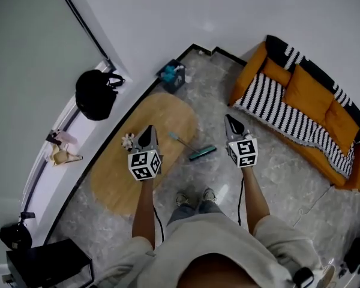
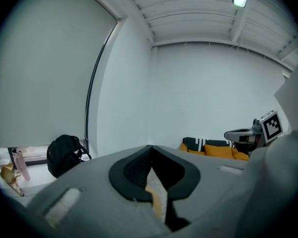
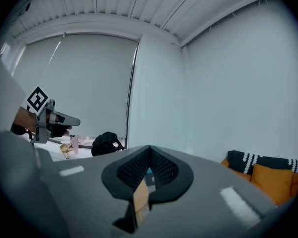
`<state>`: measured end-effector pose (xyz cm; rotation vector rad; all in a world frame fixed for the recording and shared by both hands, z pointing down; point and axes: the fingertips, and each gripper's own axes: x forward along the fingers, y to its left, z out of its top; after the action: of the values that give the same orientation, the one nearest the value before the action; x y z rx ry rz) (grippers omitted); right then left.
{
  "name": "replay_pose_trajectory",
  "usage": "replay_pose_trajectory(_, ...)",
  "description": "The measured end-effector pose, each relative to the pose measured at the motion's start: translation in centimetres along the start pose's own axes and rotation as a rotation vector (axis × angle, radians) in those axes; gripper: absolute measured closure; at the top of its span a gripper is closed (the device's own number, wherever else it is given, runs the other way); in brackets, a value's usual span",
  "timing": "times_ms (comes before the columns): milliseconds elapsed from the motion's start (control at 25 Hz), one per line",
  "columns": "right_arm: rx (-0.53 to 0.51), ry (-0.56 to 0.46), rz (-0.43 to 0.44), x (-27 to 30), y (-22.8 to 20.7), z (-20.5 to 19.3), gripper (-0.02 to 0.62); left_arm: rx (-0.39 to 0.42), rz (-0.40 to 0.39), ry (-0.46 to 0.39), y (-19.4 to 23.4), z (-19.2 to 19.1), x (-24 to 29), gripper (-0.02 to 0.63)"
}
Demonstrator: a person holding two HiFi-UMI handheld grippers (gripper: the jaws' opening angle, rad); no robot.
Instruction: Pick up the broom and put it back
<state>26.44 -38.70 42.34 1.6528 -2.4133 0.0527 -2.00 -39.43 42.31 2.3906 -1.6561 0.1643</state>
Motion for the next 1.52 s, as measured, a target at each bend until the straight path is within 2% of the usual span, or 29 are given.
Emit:
replay_pose_trajectory(400, -0.010, -0.054, -0.032, -1.5, -0.6, 4.7, 0.595, 0.031, 0.021, -0.049, 1.1, 4.1, -2.6, 0.604)
replay_pose_trajectory(880, -0.012, -0.056, -0.070, -3.9, -1.2, 5.1, 0.595, 0.046, 0.029, -0.074, 1.2, 5.9, -4.7, 0.606)
replay_pose_trajectory(1520, -0.021, -0.041, -0.058, -4.3, 0.2, 4.8, 0.595, 0.048, 0.021, -0.081, 0.7, 5.9, -5.3, 0.605)
